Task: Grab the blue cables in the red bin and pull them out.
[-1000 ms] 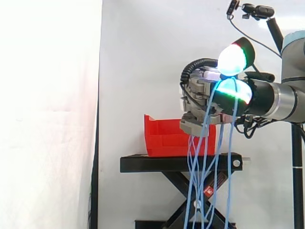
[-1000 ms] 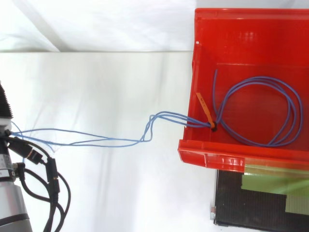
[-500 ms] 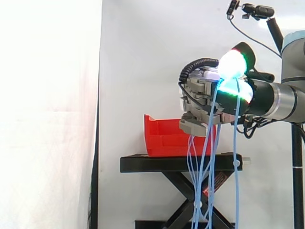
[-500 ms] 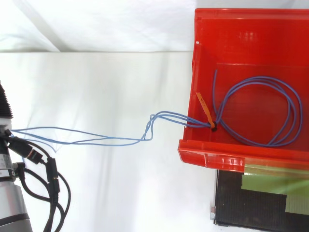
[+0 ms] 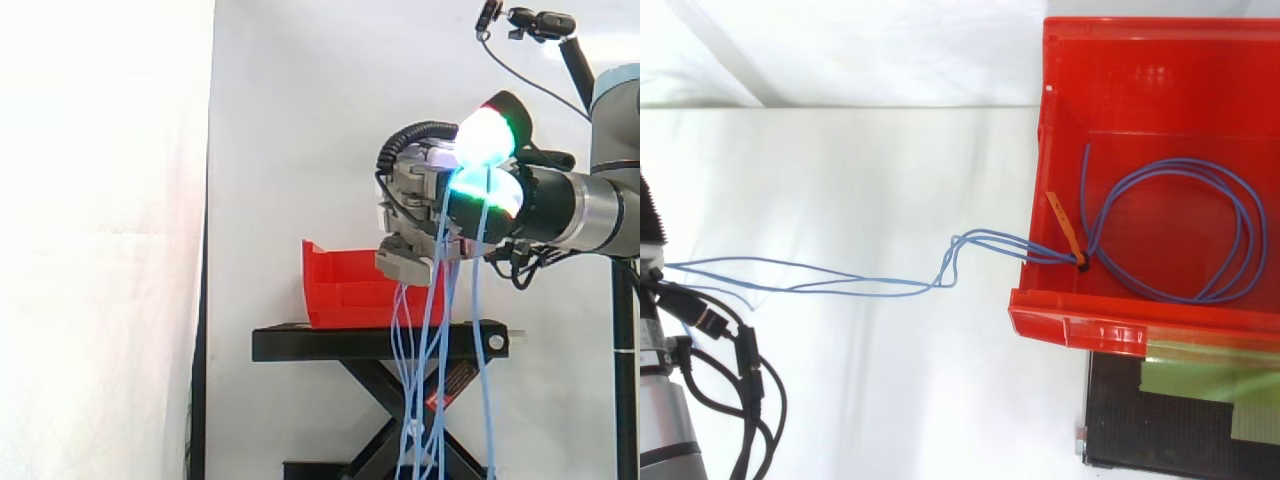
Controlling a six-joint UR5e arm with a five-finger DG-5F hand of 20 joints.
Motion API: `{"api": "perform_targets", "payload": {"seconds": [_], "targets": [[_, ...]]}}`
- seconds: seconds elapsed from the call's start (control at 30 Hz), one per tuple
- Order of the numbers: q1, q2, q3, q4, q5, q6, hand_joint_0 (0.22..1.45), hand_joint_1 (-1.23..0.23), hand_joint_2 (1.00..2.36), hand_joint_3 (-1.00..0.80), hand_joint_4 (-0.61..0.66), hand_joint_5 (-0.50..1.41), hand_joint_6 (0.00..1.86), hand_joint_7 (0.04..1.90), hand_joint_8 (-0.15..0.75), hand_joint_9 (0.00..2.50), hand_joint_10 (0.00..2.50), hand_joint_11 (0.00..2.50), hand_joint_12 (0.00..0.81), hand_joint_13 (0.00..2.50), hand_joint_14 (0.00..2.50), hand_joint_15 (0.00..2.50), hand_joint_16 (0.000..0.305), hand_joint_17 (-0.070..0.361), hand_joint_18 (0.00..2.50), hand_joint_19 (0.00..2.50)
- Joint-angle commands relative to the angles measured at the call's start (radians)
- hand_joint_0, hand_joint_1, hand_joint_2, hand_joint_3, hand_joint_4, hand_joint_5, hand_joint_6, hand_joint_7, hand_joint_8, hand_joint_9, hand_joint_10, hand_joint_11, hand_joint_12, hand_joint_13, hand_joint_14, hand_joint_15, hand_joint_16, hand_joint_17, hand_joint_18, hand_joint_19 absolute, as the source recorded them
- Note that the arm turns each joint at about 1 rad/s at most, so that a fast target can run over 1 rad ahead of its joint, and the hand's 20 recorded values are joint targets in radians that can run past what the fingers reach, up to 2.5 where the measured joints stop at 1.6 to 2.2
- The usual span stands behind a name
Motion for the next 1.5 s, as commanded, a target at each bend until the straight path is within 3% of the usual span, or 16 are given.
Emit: {"api": "perform_targets", "payload": {"seconds": [0.0,0.83,1.47], "targets": [[0.001,0.001,0.000,0.000,0.000,0.001,0.86,-0.86,1.00,-1.00,0.23,0.92,0.42,0.57,0.149,1.17,0.00,1.75,0.403,1.50,0.02,1.51,0.043,0.098,0.81,1.10],[0.001,0.000,0.000,0.001,0.000,0.001,0.86,-0.94,1.00,-0.94,0.18,0.88,0.33,0.60,0.160,1.10,0.03,1.82,0.414,1.47,0.01,1.53,0.044,0.100,0.78,1.10],[0.001,0.000,0.000,0.001,0.000,0.001,0.87,-0.99,1.00,-0.88,0.16,0.83,0.37,0.56,0.167,1.03,0.11,1.83,0.414,1.43,0.01,1.56,0.045,0.101,0.75,1.12]]}}
